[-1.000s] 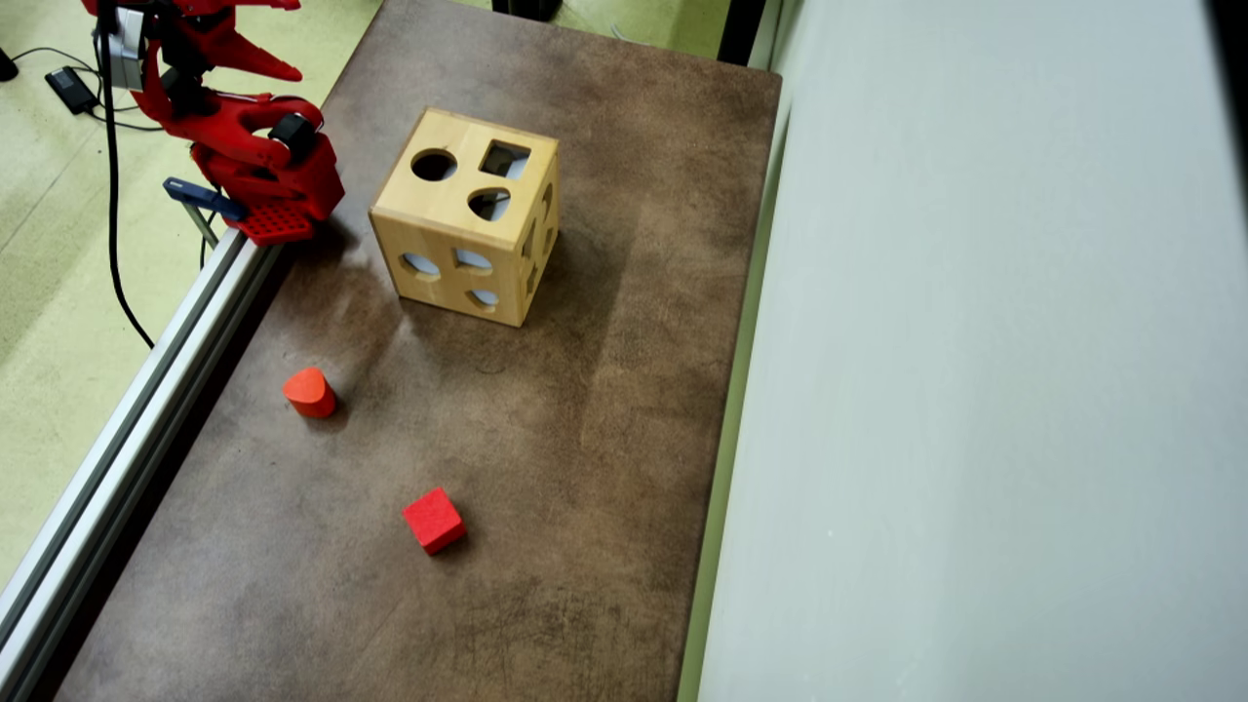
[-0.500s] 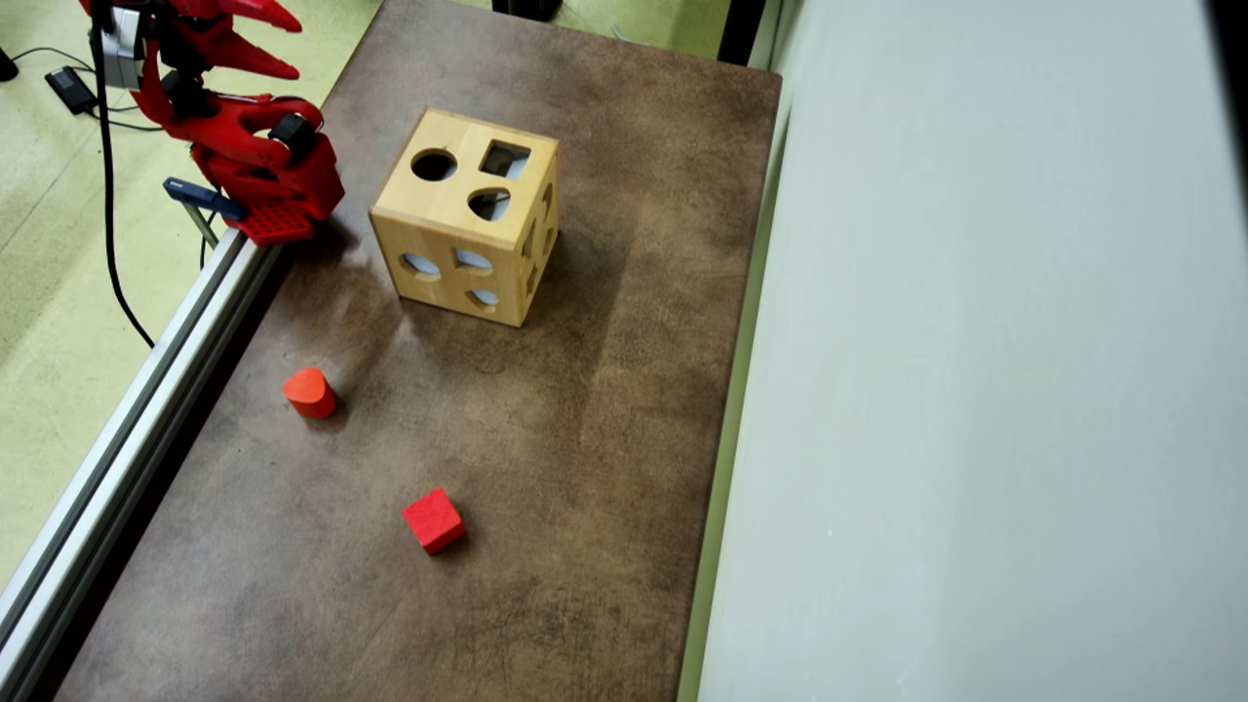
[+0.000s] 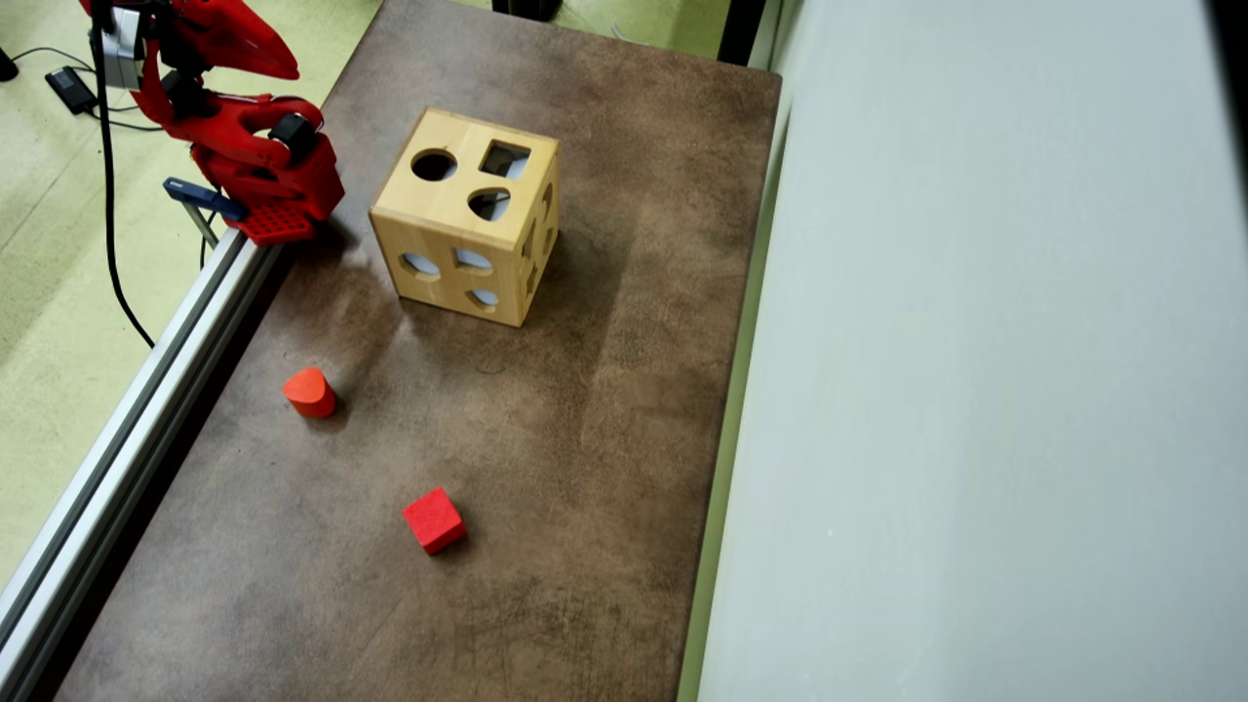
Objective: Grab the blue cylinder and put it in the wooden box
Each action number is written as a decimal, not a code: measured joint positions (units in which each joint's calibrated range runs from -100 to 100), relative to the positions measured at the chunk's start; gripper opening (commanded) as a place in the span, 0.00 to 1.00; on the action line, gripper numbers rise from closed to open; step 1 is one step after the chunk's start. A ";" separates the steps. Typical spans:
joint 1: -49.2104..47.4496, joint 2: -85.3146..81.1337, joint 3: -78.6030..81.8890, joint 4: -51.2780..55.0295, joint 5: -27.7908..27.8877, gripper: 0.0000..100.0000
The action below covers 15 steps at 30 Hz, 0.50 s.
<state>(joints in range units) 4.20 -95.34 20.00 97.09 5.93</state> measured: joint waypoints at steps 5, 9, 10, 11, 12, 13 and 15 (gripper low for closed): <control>0.00 0.00 -10.38 0.00 0.00 0.03; 0.00 -0.17 -13.63 0.00 0.00 0.03; 0.00 -0.17 -13.63 0.00 0.00 0.03; 0.00 -0.17 -13.63 0.00 0.00 0.03; 0.00 -0.17 -13.63 0.00 0.00 0.03; 0.00 -0.17 -13.18 0.00 0.00 0.03; 0.00 -0.17 -10.11 0.00 0.00 0.03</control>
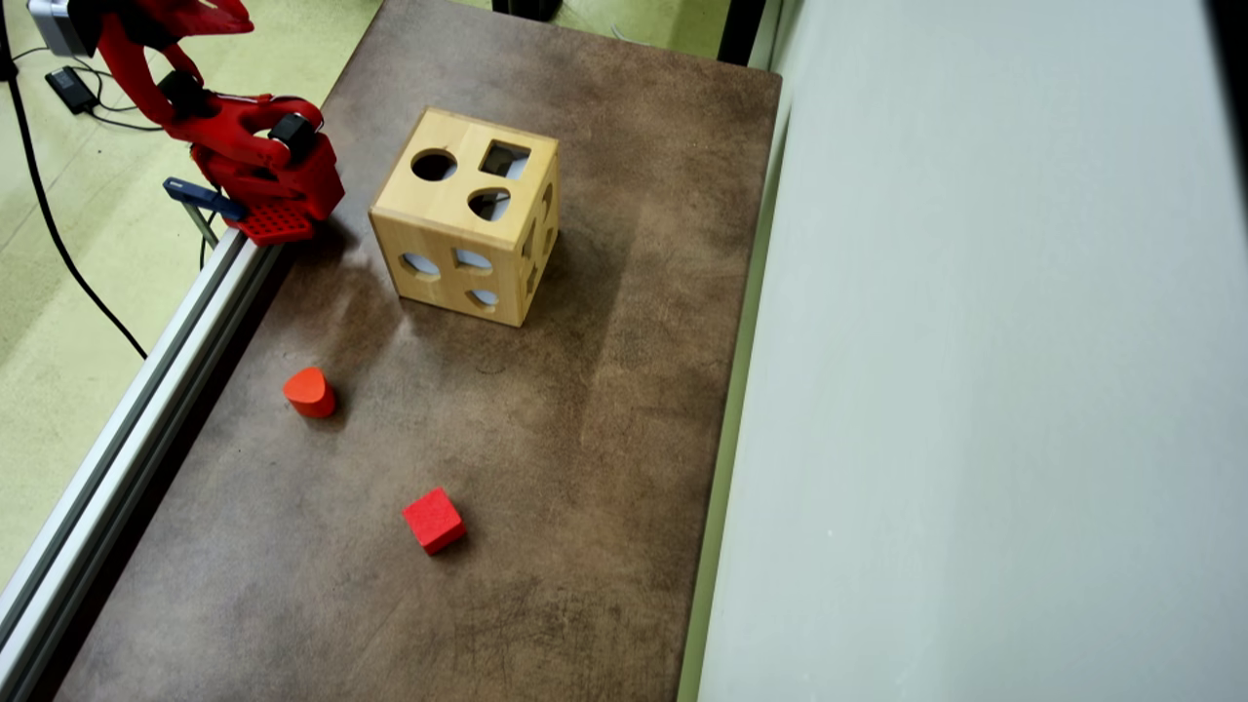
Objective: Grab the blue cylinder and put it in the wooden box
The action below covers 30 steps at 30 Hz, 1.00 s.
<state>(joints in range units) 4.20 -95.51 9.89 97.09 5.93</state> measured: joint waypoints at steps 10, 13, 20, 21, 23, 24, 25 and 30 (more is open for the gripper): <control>0.36 0.00 13.36 0.00 0.00 0.03; 0.36 0.00 13.36 0.00 0.00 0.03; 0.36 0.00 13.45 0.00 0.00 0.03; 0.36 0.00 13.45 0.00 0.00 0.03; 0.36 0.00 13.45 0.00 0.00 0.03; 0.36 0.00 13.45 0.00 0.00 0.03; 0.36 0.00 13.45 0.00 0.00 0.03; 0.36 0.00 13.45 0.00 0.00 0.03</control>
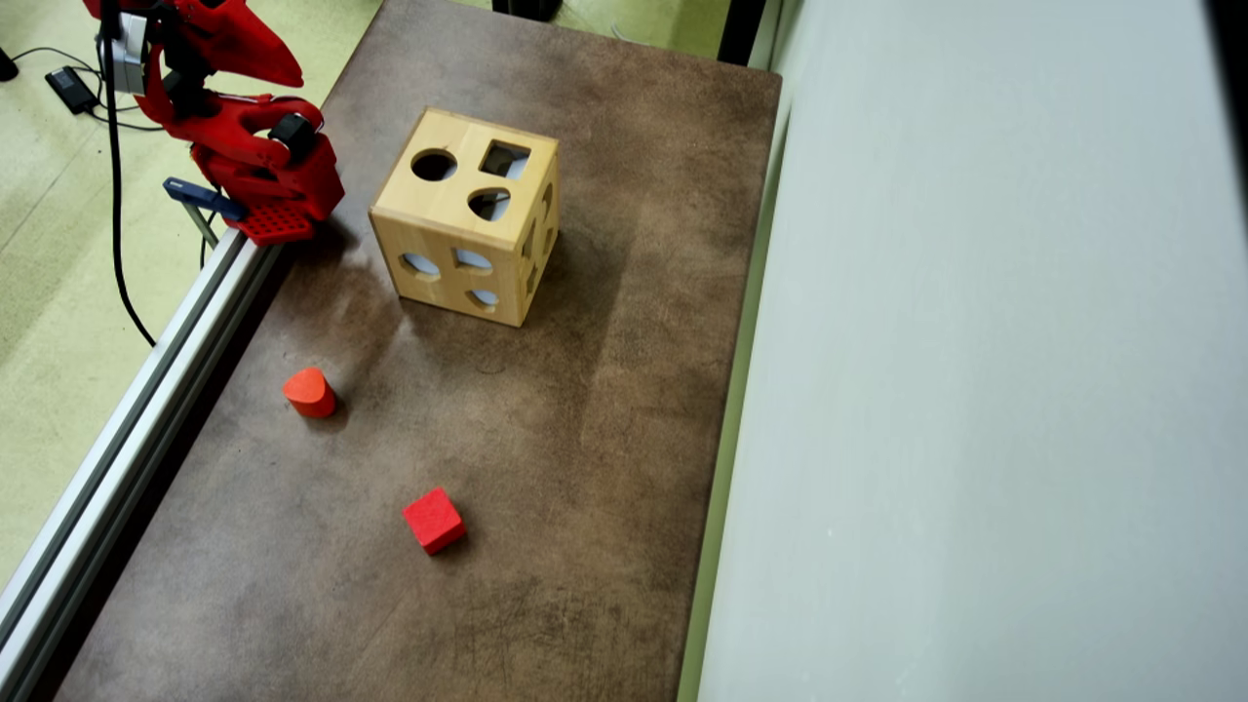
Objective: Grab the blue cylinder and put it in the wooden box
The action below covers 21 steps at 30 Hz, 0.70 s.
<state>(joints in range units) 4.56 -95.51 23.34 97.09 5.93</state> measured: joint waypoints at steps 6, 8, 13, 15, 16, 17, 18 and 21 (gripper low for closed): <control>0.00 0.00 0.18 -1.45 -0.10 0.03; 0.00 0.00 0.18 -4.04 -0.20 0.03; 0.00 0.00 0.18 -8.64 -0.20 0.03; 0.00 0.00 0.18 -8.64 -0.20 0.03; 0.00 0.00 0.18 -8.88 -0.20 0.03; 0.00 0.00 0.18 -8.88 -0.20 0.03; 0.00 0.00 0.18 -8.88 -0.20 0.03; 0.00 0.00 0.18 -8.88 -0.20 0.03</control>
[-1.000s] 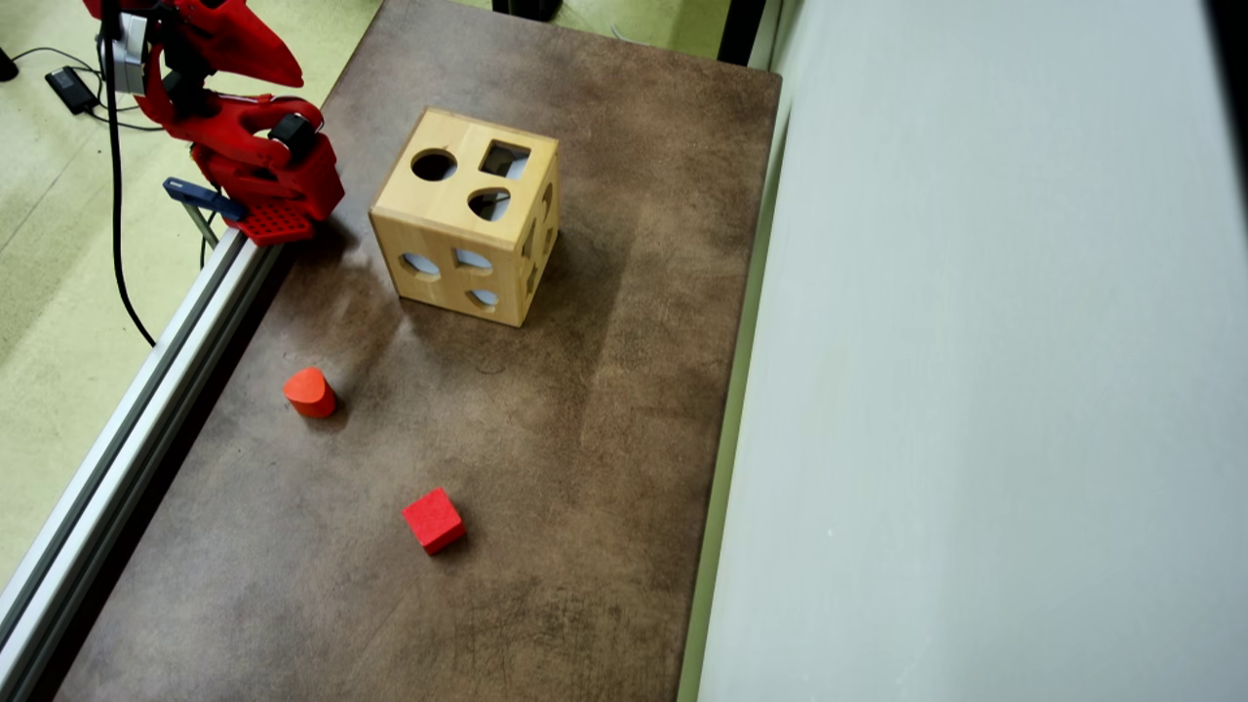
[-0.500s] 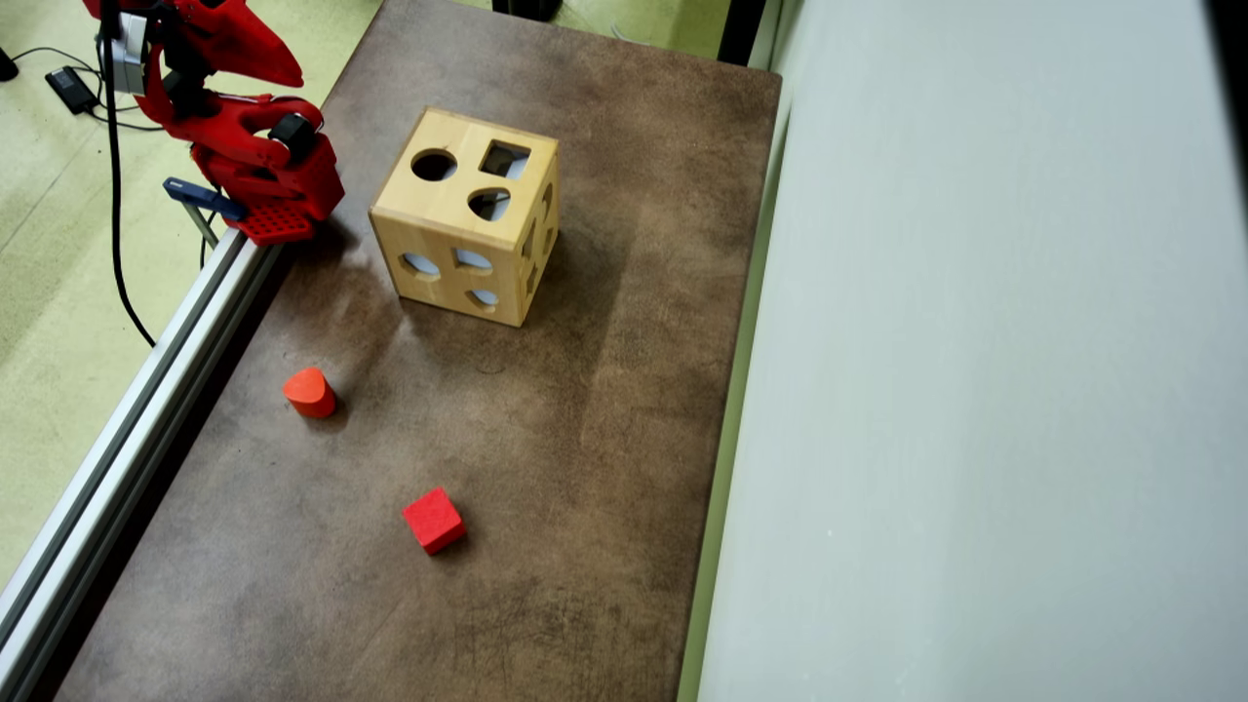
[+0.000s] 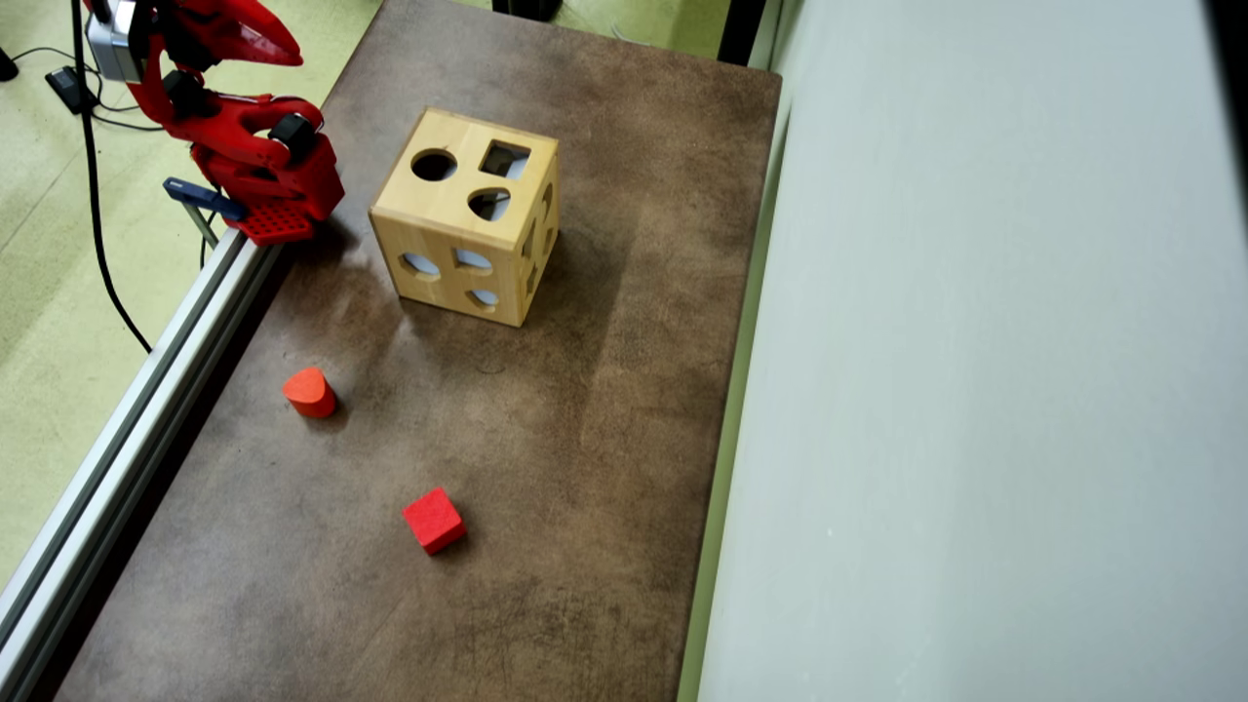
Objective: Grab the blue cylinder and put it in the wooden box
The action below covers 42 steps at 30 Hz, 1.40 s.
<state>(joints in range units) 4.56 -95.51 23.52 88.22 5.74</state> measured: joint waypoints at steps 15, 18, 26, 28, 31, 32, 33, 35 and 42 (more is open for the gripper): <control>-0.65 0.00 6.23 0.00 0.00 0.03; -3.02 0.00 6.41 0.00 0.00 0.03; -3.88 0.00 6.41 0.00 0.00 0.03; -3.88 0.00 6.41 0.00 0.00 0.03; -3.88 0.00 6.41 0.00 0.00 0.03; -3.88 0.00 6.41 0.00 0.00 0.03; -3.88 0.00 6.41 0.00 0.00 0.03; -3.88 0.00 6.41 0.00 0.00 0.03; -3.88 0.00 6.41 0.00 0.00 0.03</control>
<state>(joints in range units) 0.68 -95.51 29.93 88.22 5.74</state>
